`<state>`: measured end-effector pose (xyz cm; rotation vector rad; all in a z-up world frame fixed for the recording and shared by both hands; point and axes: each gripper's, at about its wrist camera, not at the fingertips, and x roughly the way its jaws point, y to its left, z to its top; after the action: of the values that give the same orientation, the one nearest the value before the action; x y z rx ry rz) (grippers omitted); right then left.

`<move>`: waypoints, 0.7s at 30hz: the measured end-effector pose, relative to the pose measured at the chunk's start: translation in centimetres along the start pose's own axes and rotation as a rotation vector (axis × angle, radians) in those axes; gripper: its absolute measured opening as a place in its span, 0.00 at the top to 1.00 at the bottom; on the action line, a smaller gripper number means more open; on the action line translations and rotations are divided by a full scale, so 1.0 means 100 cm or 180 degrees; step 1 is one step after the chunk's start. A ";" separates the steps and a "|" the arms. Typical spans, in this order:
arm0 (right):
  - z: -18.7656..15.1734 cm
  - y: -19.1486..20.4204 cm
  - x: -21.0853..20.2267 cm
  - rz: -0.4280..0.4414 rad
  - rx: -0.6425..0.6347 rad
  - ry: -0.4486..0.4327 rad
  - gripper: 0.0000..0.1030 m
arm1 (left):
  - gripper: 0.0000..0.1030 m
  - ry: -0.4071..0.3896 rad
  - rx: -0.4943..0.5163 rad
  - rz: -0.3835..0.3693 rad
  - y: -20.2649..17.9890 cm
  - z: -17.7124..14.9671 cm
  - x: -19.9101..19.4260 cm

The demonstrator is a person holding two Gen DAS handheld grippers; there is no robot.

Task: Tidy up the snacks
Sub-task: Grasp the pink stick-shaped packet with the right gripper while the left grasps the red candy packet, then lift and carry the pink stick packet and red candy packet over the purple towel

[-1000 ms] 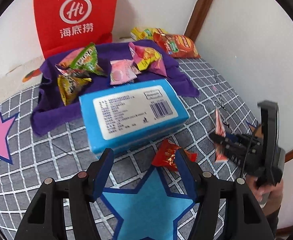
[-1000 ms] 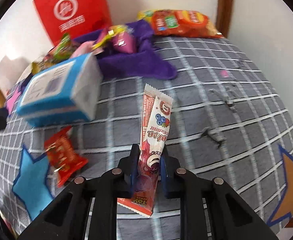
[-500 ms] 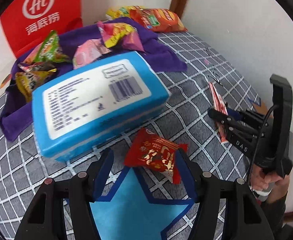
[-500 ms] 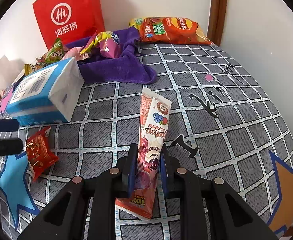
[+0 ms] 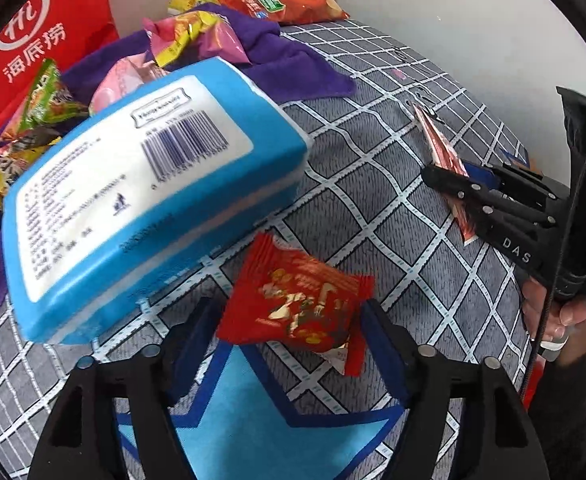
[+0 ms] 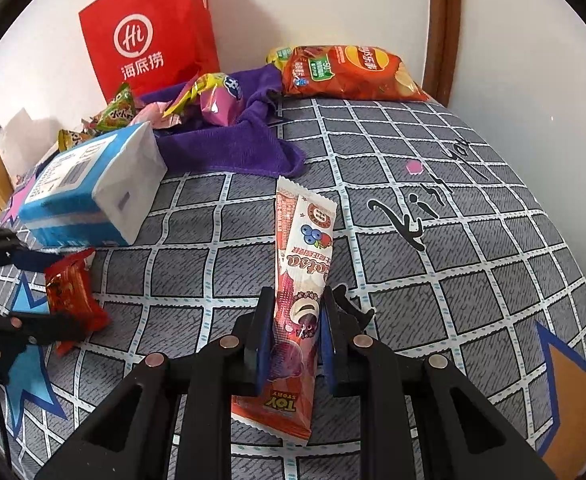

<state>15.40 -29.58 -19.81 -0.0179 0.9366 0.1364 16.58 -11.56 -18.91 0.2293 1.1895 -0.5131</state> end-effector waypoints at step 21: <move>0.001 0.001 0.001 -0.0031 0.0003 -0.0002 0.80 | 0.41 -0.0177 0.0156 0.0019 -0.007 -0.003 -0.006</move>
<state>15.49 -29.45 -19.80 -0.0214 0.9357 0.1269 15.80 -11.86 -18.36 0.2590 1.1227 -0.5406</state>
